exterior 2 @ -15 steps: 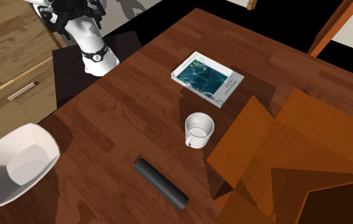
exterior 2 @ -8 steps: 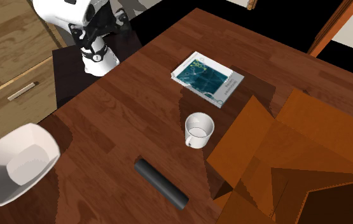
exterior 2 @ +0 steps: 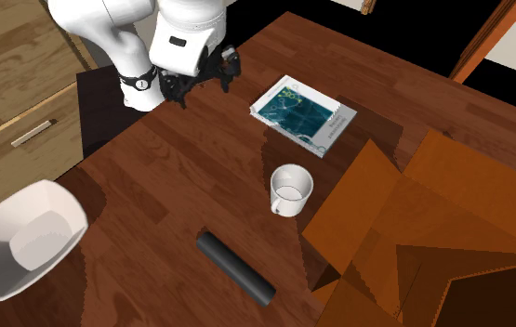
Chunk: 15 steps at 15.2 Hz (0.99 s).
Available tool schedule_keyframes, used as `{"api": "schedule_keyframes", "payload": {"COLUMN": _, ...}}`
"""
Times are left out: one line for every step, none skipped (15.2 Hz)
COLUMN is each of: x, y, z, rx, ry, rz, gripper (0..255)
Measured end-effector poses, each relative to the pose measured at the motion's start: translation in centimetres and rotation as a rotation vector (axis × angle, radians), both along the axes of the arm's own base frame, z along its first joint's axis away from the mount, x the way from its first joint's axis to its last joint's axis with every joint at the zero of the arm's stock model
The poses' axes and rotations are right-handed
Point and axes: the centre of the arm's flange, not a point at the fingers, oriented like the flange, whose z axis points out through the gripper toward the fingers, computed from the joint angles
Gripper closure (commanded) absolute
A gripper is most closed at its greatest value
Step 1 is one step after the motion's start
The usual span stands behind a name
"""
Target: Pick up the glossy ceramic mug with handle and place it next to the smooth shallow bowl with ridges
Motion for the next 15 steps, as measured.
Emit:
{"api": "schedule_keyframes", "payload": {"x": 1.0, "y": 0.6, "z": -0.3, "rx": -0.003, "ry": -0.005, "rz": -0.001, "gripper": 0}}
{"api": "schedule_keyframes", "payload": {"x": 2.0, "y": 1.4, "z": -0.7, "rx": -0.005, "ry": -0.009, "rz": -0.001, "gripper": 0}}
{"api": "schedule_keyframes", "payload": {"x": 2.9, "y": 2.1, "z": -1.1, "rx": -0.008, "ry": -0.014, "rz": -0.001, "gripper": 0}}
{"api": "schedule_keyframes", "payload": {"x": 3.9, "y": 3.0, "z": -1.4, "rx": -0.01, "ry": -0.018, "rz": -0.001, "gripper": 0}}
{"api": "schedule_keyframes", "payload": {"x": 4.6, "y": 3.6, "z": -1.9, "rx": -0.013, "ry": -0.022, "rz": -0.001, "gripper": 0}}
{"api": "schedule_keyframes", "payload": {"x": 5.6, "y": 4.6, "z": -2.3, "rx": -0.016, "ry": -0.027, "rz": -0.001, "gripper": 0}}
{"api": "schedule_keyframes", "payload": {"x": 6.6, "y": 5.3, "z": -2.6, "rx": -0.018, "ry": -0.031, "rz": -0.002, "gripper": 0}}
{"api": "schedule_keyframes", "payload": {"x": 7.4, "y": 6.2, "z": -3.1, "rx": -0.021, "ry": -0.036, "rz": -0.002, "gripper": 0}}
{"api": "schedule_keyframes", "payload": {"x": 8.8, "y": 6.9, "z": -3.4, "rx": -0.023, "ry": -0.04, "rz": -0.002, "gripper": 0}}
{"api": "schedule_keyframes", "payload": {"x": 9.5, "y": 7.7, "z": -3.7, "rx": -0.026, "ry": -0.044, "rz": -0.003, "gripper": 0}}
{"api": "schedule_keyframes", "payload": {"x": 10.4, "y": 8.7, "z": -3.8, "rx": -0.029, "ry": -0.049, "rz": -0.003, "gripper": 0}}
{"api": "schedule_keyframes", "payload": {"x": 11.2, "y": 9.4, "z": -4.3, "rx": -0.031, "ry": -0.053, "rz": -0.003, "gripper": 0}}
{"api": "schedule_keyframes", "payload": {"x": 12.3, "y": 10.1, "z": -4.3, "rx": -0.034, "ry": -0.057, "rz": -0.003, "gripper": 0}}
{"api": "schedule_keyframes", "payload": {"x": 13.3, "y": 10.5, "z": -4.7, "rx": -0.036, "ry": -0.062, "rz": -0.003, "gripper": 0}}
{"api": "schedule_keyframes", "payload": {"x": 14.4, "y": 11.6, "z": -5.0, "rx": -0.039, "ry": -0.067, "rz": -0.004, "gripper": 0}}
